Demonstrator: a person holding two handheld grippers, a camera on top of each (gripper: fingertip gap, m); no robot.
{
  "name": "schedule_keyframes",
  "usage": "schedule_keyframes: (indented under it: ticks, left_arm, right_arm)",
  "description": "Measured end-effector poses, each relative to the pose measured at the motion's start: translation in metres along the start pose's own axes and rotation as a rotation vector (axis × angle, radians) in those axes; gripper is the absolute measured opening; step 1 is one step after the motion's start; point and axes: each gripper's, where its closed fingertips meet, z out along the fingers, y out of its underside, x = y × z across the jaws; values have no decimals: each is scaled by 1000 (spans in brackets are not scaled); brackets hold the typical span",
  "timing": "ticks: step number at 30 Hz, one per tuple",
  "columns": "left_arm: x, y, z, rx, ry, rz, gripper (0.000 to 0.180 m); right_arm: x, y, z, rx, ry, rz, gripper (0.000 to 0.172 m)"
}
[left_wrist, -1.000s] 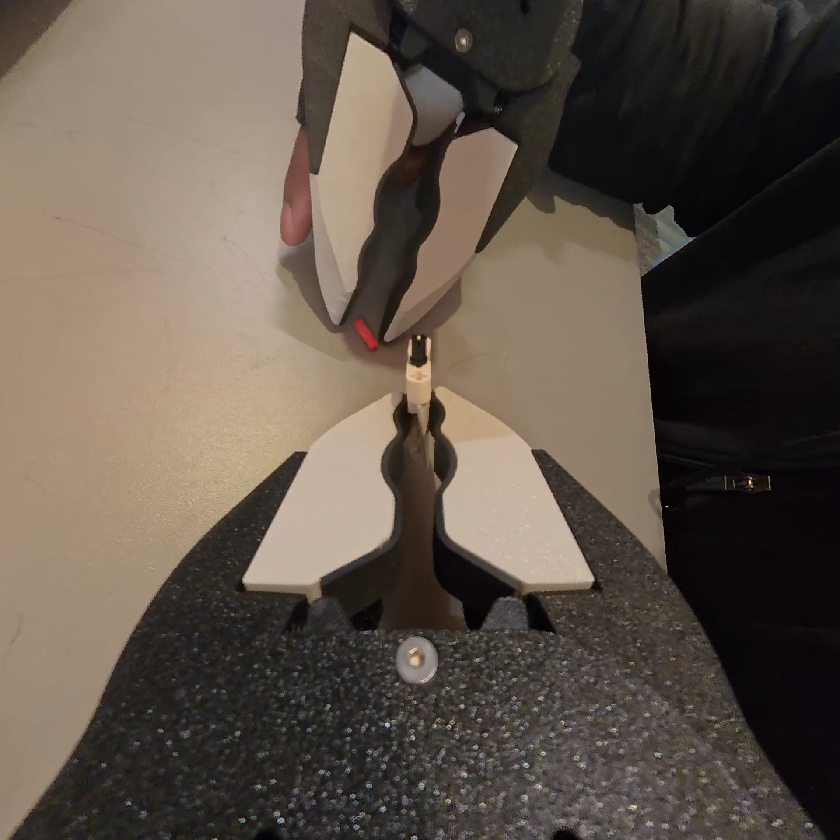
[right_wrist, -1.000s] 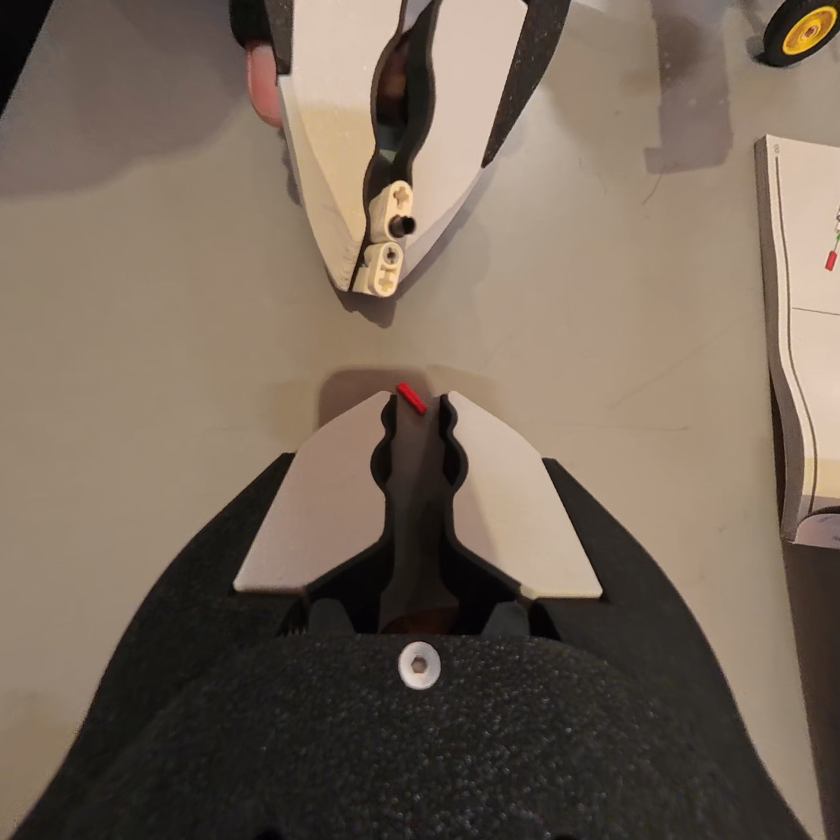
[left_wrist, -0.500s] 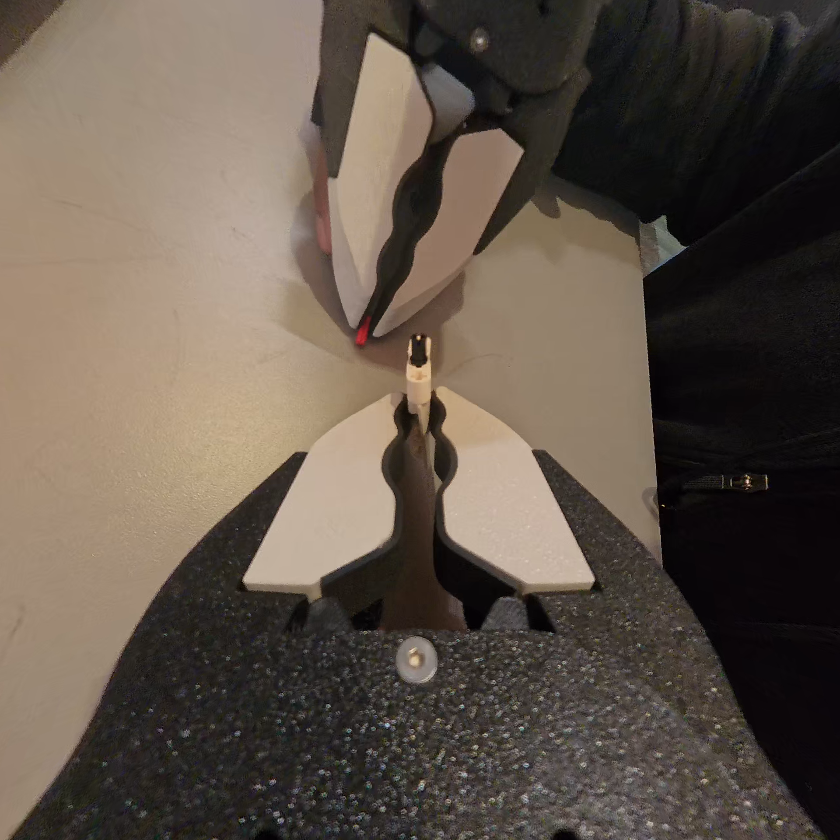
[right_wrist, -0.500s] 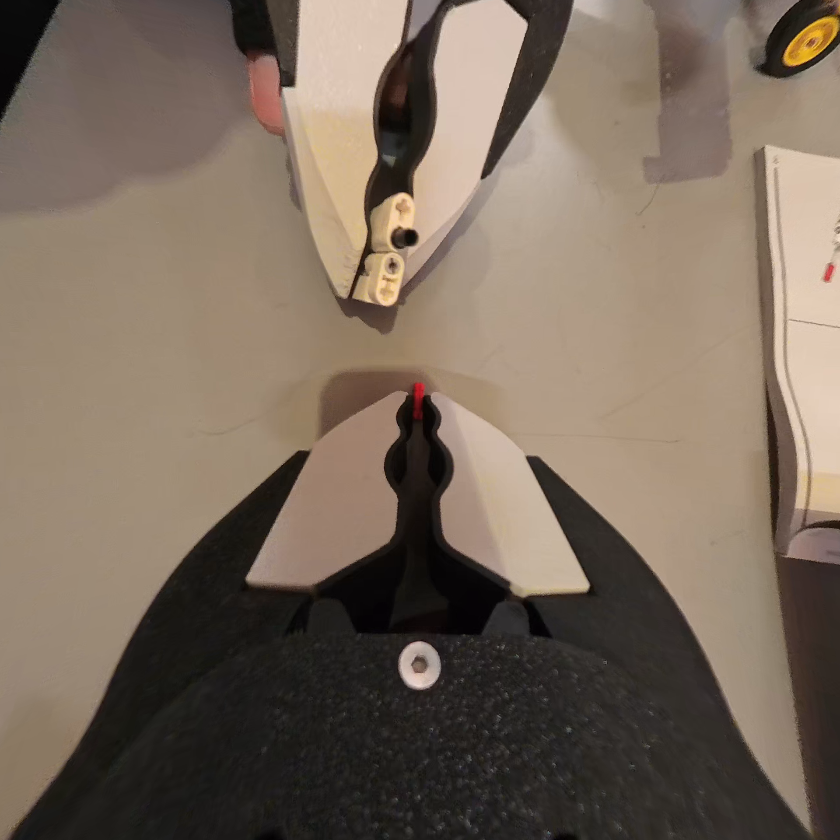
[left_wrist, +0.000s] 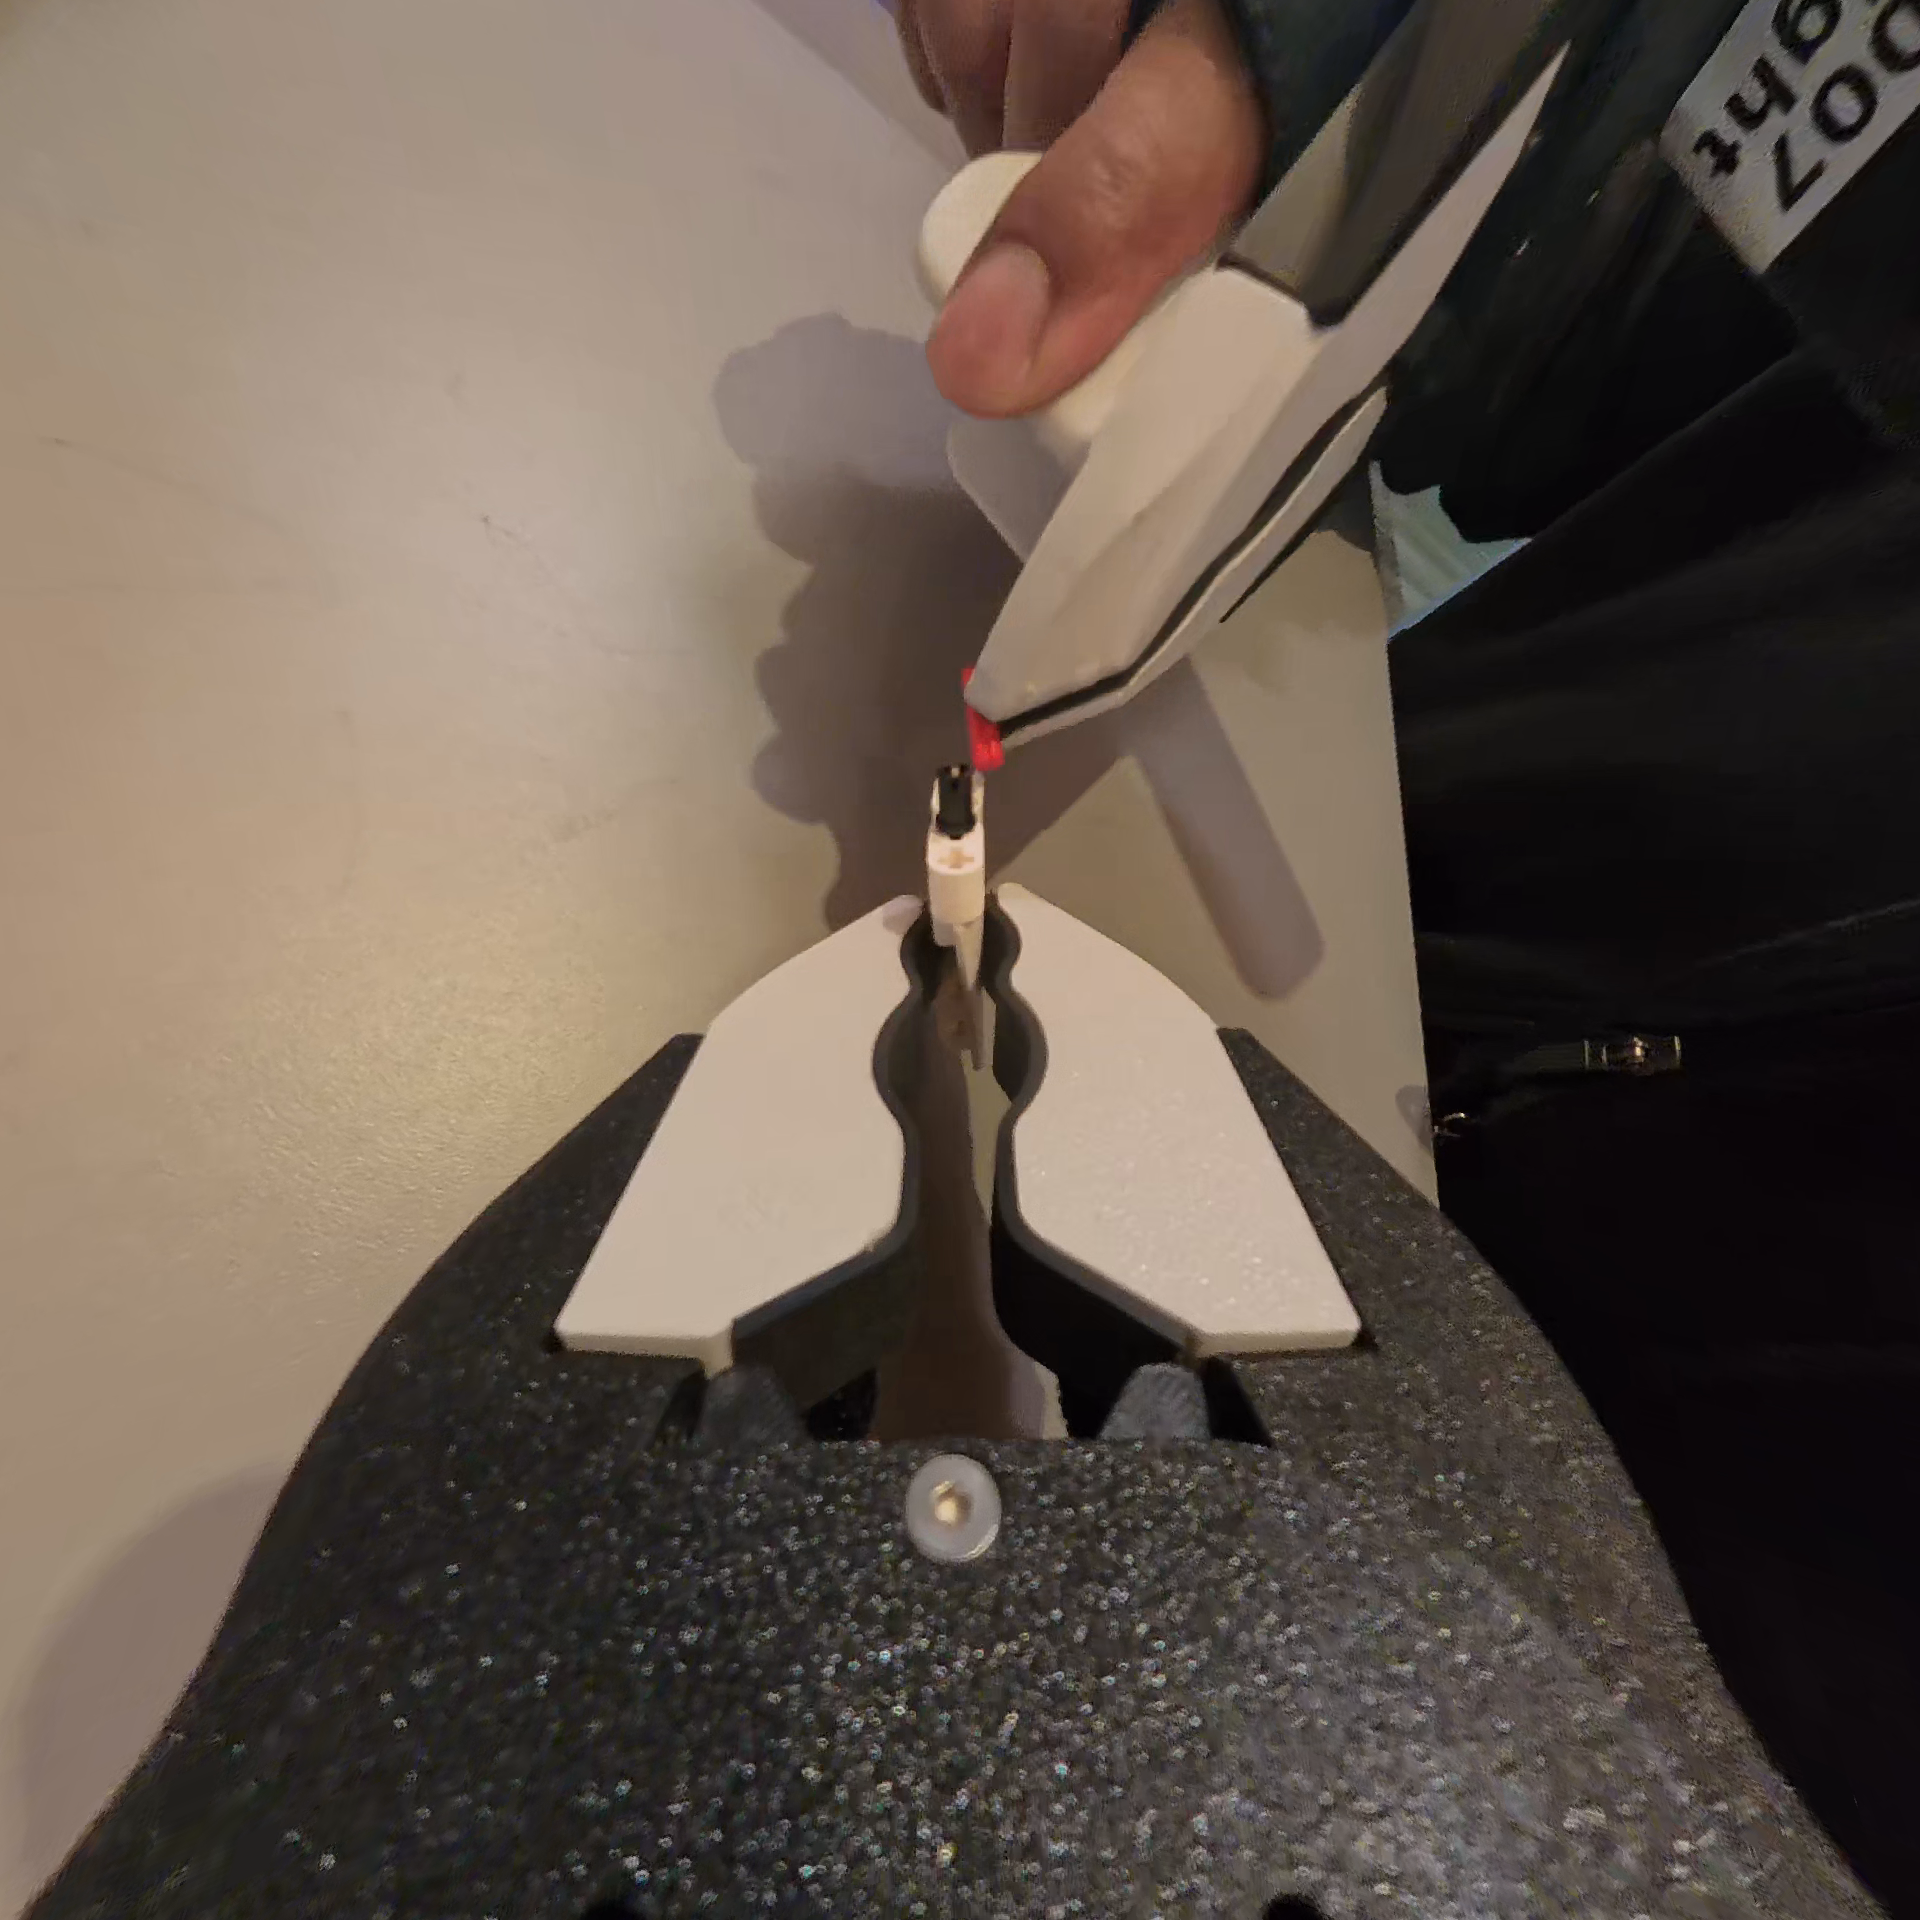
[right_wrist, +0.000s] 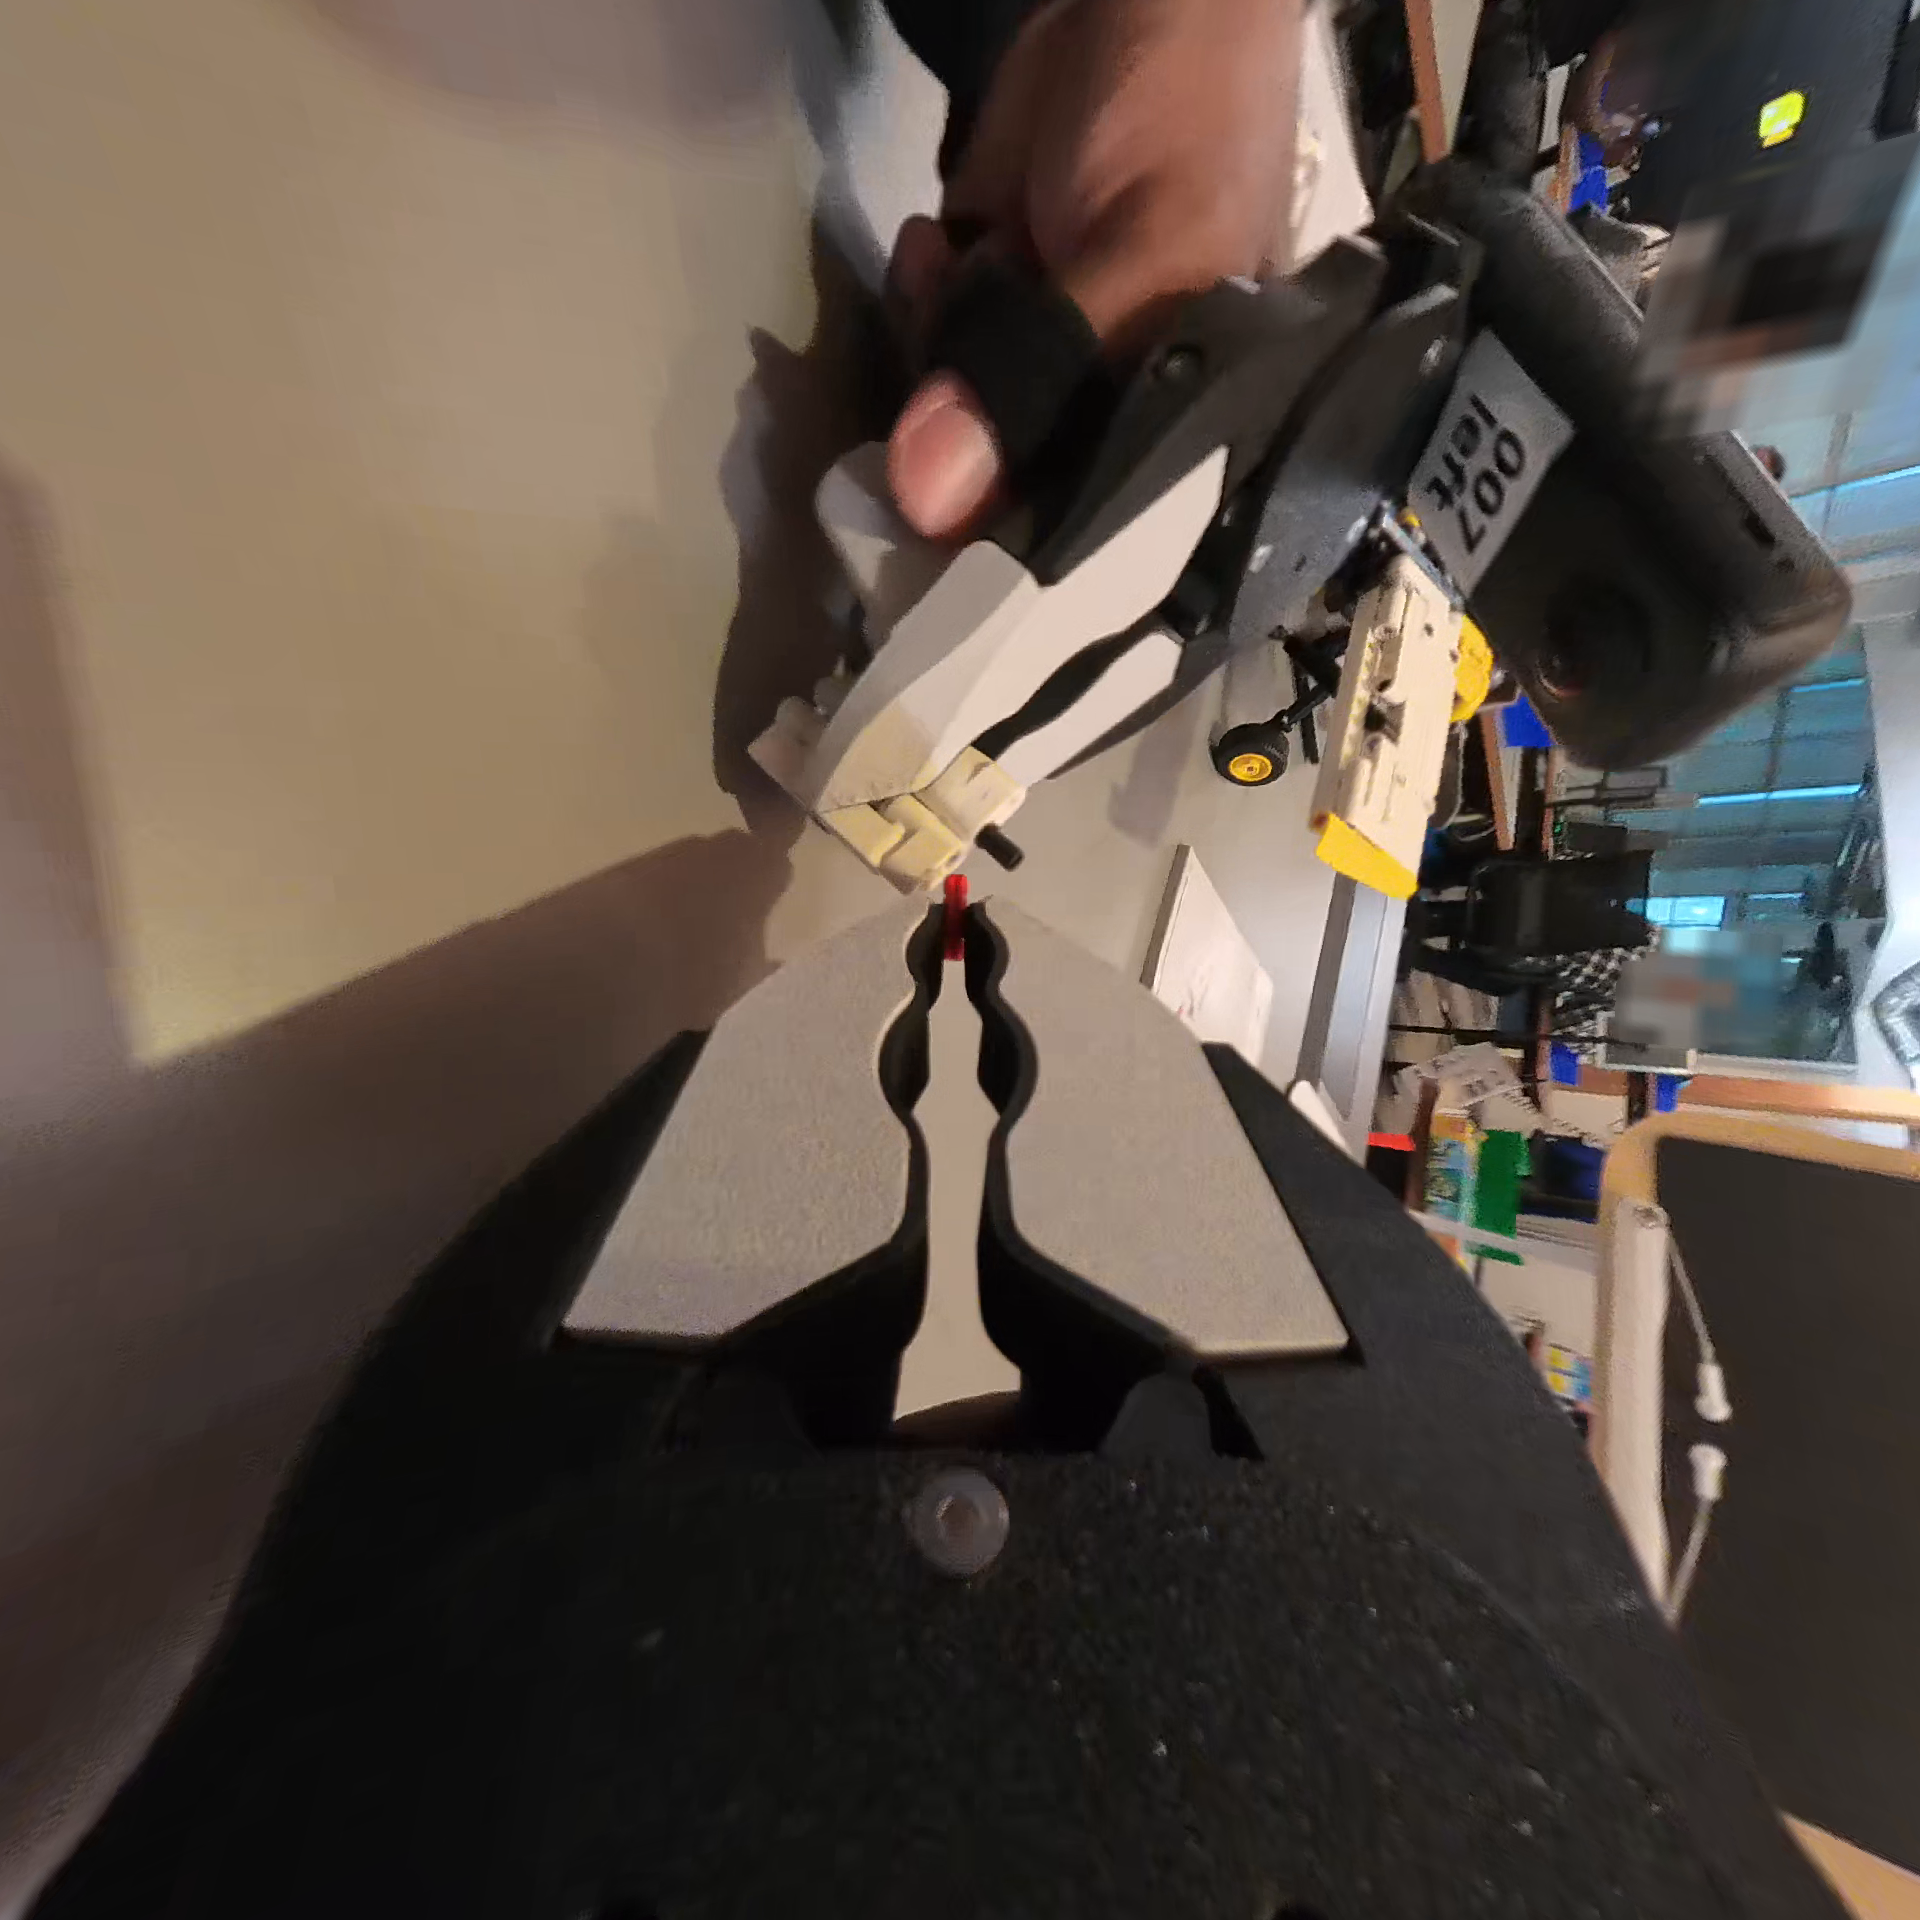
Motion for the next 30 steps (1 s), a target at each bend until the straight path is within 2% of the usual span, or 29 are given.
schedule_keyframes:
  ticks: [9, 15, 23, 30]
  left_arm:
    - [10, 4, 1, -25, 28, 86, 8]
    - [18, 9, 2, -52, 75, 122, 8]
    - [23, 8, 0, -39, 123, 125, 8]
    - [27, 12, 0, -59, 140, 142, 8]
  right_arm:
    - [-8, -5, -6, -85, -86, -149, 3]
    - [-13, -16, -6, -83, -112, -233, 3]
    - [-20, -17, -8, -85, -160, -294, 3]
    - [-16, -20, -10, -76, -130, -307, 3]
